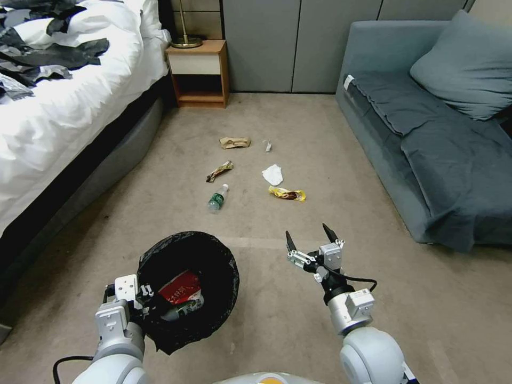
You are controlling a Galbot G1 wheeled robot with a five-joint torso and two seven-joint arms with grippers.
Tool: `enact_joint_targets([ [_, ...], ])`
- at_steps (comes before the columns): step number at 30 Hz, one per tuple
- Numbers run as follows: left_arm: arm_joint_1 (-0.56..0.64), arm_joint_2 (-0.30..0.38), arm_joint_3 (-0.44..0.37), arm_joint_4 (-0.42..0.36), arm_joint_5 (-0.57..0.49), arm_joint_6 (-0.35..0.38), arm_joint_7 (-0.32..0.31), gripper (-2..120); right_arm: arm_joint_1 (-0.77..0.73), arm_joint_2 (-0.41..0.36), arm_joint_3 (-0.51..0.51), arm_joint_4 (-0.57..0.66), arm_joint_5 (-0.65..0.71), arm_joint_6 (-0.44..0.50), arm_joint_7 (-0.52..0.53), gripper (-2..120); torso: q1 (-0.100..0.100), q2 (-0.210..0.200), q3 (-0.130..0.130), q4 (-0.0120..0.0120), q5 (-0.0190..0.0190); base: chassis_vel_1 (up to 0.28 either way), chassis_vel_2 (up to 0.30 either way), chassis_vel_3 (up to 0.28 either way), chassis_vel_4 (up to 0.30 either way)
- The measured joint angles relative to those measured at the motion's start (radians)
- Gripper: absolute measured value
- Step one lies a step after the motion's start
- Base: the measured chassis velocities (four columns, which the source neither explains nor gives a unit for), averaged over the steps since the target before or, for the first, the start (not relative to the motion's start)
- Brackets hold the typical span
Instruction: Pick up the trash bin, then pick up the garbage from the floor and place it into the trash bin.
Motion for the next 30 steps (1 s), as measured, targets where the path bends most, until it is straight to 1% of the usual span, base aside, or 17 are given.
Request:
enact_joint_targets([
  [12, 0.001, 0.0, 0.0, -0.001, 0.004, 0.0, 0.003, 0, 0.0, 0.001, 0.001, -0.01, -0.001, 0.019, -0.01, 100, 0.0, 0.0, 0.0, 0.0, 0.0001, 0.0, 0.0, 0.0, 0.0],
  [16, 0.002, 0.0, 0.001, -0.001, 0.004, 0.0, 0.005, 0, -0.002, 0.002, 0.002, -0.015, -0.003, 0.024, -0.013, 100, 0.0, 0.0, 0.0, 0.0001, 0.0001, -0.044, 0.072, 0.076, -0.068],
  [20, 0.001, 0.0, 0.001, -0.001, 0.004, 0.0, 0.005, 0, -0.002, 0.003, 0.003, -0.017, -0.007, 0.024, -0.013, 100, 0.0, 0.0, 0.0, -0.0001, -0.0003, -0.16, 0.136, 0.144, -0.144],
  [21, 0.0, 0.001, 0.0, -0.001, 0.004, 0.0, 0.006, 0, -0.002, 0.004, 0.005, -0.02, -0.011, 0.026, -0.014, 100, 0.0, 0.0, 0.0, 0.0, 0.0002, -0.187, 0.166, 0.192, -0.183],
  [25, 0.0, 0.0, -0.001, 0.001, 0.004, 0.0, 0.006, 0, -0.002, 0.005, 0.006, -0.024, -0.014, 0.028, -0.015, 100, 0.0, 0.0, 0.0, 0.0003, 0.0003, -0.215, 0.222, 0.223, -0.222],
  [27, -0.002, -0.001, -0.001, 0.003, 0.004, 0.0, 0.006, 0, -0.001, 0.006, 0.006, -0.024, -0.015, 0.029, -0.015, 100, 0.0, 0.0, 0.0, 0.0001, -0.0002, -0.236, 0.245, 0.248, -0.26],
  [30, -0.004, -0.002, 0.0, 0.005, 0.003, 0.0, 0.007, 0, -0.001, 0.006, 0.006, -0.028, -0.02, 0.033, -0.016, 100, 0.0, 0.0, 0.0, 0.0, 0.0002, -0.259, 0.262, 0.255, -0.267],
])
